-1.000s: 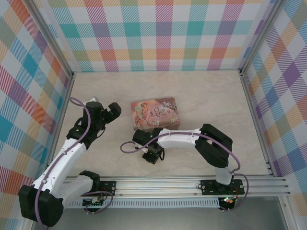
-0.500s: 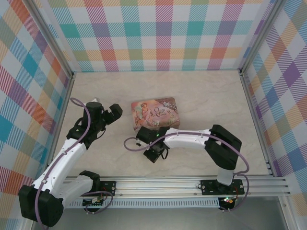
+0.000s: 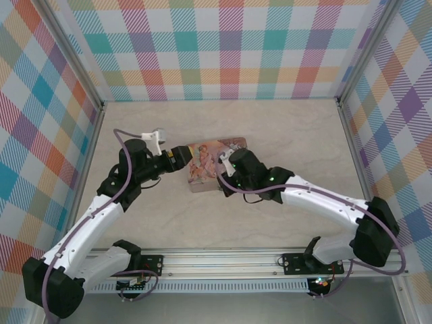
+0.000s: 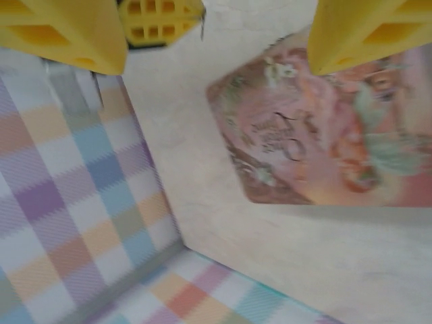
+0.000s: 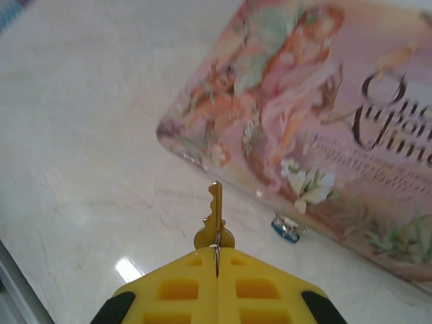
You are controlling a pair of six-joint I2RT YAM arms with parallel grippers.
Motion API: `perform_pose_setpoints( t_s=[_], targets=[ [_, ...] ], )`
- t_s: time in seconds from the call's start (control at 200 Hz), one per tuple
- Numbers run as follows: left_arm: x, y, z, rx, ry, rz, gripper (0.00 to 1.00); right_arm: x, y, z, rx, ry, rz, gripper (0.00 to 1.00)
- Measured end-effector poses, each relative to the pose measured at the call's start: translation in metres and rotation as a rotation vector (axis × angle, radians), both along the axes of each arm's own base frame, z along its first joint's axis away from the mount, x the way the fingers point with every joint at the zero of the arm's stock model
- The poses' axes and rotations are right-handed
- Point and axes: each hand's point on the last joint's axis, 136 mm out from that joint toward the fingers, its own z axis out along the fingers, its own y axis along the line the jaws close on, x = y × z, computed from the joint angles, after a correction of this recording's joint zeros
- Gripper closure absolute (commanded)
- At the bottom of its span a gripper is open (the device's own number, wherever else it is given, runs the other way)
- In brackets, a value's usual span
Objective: Unlock the padlock with the key
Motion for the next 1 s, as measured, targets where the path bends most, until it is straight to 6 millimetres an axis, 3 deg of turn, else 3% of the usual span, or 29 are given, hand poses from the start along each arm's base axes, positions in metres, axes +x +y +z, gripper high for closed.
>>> perform_pose_setpoints(
  t_s=[0.135,0.245,0.6,0.92,1.005],
  targets=[
    [-0.015,-0.026,0.012,-0.024,-0.055,-0.121,0.45,0.002,0.000,0.033,0.097,-0.073,-0.006,1.00],
    [-0.019,-0.039,0.012,-0.029,-0.070,-0.176,0.53,0.003,0.003,0.046,0.138,-0.101,-0.002,1.00],
    [-0.022,-0.074,-0.019,0.016,0.001,-0.269,0.62,-0.003,0.009,0.046,0.172,-0.089,0.038,1.00],
    [-0.019,-0.078,-0.022,0.030,-0.011,-0.268,1.00,-0.005,0.009,0.051,0.191,-0.093,0.043,0.99],
    [-0.018,-0.080,-0.017,0.027,-0.027,-0.270,1.00,-0.005,0.007,0.053,0.207,-0.097,0.041,0.91]
  ],
)
